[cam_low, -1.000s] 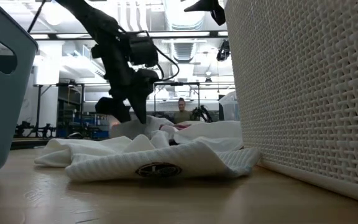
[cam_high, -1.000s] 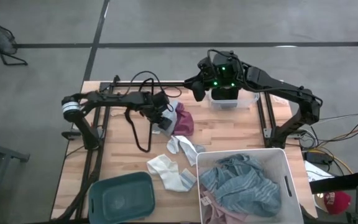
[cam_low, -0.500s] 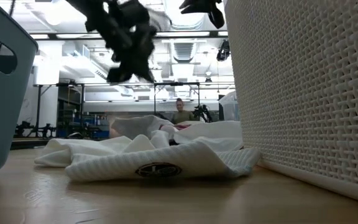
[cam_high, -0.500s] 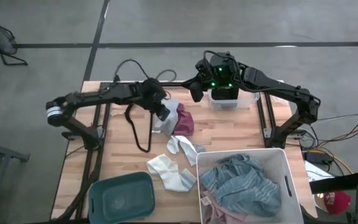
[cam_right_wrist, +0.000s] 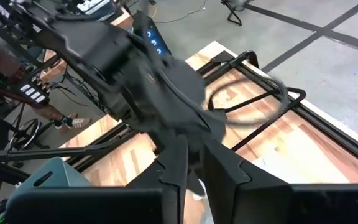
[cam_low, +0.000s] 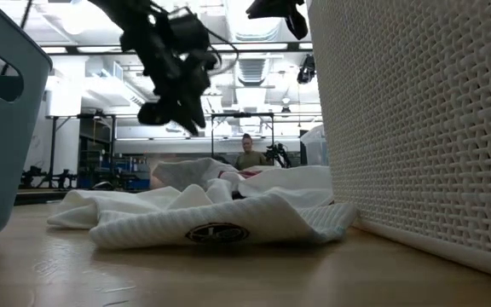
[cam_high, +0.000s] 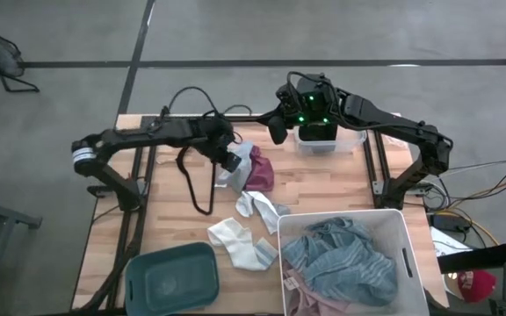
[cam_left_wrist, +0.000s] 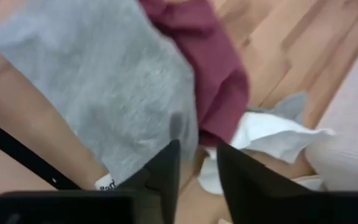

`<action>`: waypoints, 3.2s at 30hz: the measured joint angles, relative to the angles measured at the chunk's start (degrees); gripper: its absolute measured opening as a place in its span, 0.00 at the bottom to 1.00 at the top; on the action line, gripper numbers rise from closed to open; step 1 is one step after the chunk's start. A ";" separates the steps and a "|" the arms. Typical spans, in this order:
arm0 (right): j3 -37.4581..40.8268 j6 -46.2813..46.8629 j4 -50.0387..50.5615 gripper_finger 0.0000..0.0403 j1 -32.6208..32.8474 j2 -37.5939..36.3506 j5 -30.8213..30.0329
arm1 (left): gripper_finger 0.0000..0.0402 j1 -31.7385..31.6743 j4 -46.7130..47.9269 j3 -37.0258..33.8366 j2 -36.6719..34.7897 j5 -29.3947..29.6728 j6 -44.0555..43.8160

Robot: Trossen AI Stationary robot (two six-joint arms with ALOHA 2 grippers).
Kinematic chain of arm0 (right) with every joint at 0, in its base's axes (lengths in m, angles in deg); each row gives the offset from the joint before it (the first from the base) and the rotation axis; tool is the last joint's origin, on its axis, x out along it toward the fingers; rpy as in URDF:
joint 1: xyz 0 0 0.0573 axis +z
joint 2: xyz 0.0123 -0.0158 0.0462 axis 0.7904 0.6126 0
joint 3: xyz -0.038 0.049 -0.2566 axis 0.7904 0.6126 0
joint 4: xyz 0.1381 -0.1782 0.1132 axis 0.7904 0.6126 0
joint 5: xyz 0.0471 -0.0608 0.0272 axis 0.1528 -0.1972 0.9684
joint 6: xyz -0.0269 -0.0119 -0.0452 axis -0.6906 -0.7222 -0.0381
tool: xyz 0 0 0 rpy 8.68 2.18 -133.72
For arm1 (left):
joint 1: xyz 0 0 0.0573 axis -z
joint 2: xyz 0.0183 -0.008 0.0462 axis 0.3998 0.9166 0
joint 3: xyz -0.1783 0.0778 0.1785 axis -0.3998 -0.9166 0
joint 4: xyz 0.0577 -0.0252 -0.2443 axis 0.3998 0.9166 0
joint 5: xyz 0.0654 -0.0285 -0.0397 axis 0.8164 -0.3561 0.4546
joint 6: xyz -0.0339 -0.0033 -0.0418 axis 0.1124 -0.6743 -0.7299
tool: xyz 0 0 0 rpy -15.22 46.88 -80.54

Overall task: Pick & Place Cloths
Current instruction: Put the grey boxer into the transparent bin

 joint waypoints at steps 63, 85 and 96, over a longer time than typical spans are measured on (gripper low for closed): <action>4.75 -12.28 -9.67 0.73 2.60 3.25 -6.65 | 0.01 -2.82 -38.40 0.00 -17.46 -0.75 -13.45; 4.70 -10.93 -14.13 0.05 2.97 5.34 -8.17 | 0.02 -3.03 -44.07 0.00 -14.93 -6.73 -19.09; 4.65 -10.60 -1.39 0.02 0.53 1.15 -16.33 | 0.03 -3.15 -43.87 0.00 -15.04 -6.80 -16.33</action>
